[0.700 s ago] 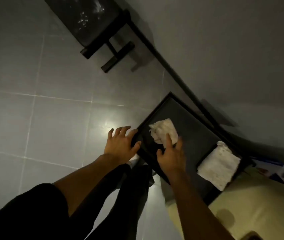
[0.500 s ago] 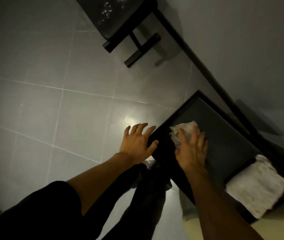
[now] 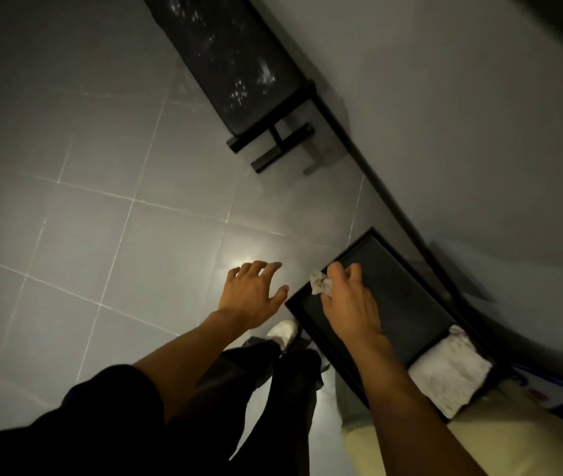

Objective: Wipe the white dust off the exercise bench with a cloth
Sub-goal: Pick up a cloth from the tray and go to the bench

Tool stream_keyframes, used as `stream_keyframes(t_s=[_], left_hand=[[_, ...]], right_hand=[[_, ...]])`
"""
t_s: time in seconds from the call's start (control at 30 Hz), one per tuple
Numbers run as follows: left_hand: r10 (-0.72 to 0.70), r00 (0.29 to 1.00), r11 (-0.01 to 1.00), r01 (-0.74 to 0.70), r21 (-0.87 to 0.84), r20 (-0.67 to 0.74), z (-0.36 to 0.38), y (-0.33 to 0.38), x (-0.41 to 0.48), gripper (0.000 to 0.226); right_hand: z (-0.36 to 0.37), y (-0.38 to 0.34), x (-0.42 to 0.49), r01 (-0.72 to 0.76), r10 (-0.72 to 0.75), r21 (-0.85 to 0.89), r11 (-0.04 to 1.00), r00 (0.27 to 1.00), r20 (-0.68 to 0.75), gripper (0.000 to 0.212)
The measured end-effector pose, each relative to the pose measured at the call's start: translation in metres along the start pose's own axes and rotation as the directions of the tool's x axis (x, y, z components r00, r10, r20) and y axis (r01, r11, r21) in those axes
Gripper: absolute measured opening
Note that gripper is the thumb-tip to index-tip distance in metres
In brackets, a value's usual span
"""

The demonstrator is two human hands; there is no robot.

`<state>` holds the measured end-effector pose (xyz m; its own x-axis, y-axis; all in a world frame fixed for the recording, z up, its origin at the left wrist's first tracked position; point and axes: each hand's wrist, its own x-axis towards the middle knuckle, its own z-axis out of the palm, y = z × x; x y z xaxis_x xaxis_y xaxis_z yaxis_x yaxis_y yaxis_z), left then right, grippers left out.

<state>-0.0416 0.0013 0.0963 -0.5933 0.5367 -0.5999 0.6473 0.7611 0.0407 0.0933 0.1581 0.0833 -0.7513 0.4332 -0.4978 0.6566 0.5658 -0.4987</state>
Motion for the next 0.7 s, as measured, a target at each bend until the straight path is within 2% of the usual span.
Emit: stream_keyframes(t_s=[0.17, 0.3, 0.43, 0.57, 0.7], left_hand=[[-0.075, 0.991, 0.991, 0.062, -0.119, -0.107, -0.066, -0.029, -0.045, 0.086], [-0.156, 0.969, 0.965, 0.108, -0.238, -0.191, -0.102, -0.065, -0.072, 0.062], [-0.246, 0.928, 0.906, 0.117, -0.407, -0.281, -0.135, -0.112, -0.096, 0.059], [-0.297, 0.89, 0.887, 0.124, -0.445, -0.345, -0.158, -0.175, -0.113, 0.061], [-0.303, 0.881, 0.866, 0.096, -0.491, -0.363, -0.173, -0.243, -0.124, 0.072]], right_hand=[[-0.07, -0.08, -0.028, 0.12, -0.12, -0.011, 0.993, 0.992, -0.026, 0.035], [-0.101, -0.147, -0.036, 0.215, -0.216, -0.013, 0.976, 0.976, -0.038, 0.036], [-0.11, -0.212, -0.035, 0.223, -0.223, -0.019, 0.975, 0.975, -0.002, 0.038], [-0.111, -0.28, -0.029, 0.295, -0.298, -0.176, 0.939, 0.955, 0.009, 0.036], [-0.098, -0.351, -0.018, 0.356, -0.4, -0.401, 0.844, 0.916, -0.029, 0.035]])
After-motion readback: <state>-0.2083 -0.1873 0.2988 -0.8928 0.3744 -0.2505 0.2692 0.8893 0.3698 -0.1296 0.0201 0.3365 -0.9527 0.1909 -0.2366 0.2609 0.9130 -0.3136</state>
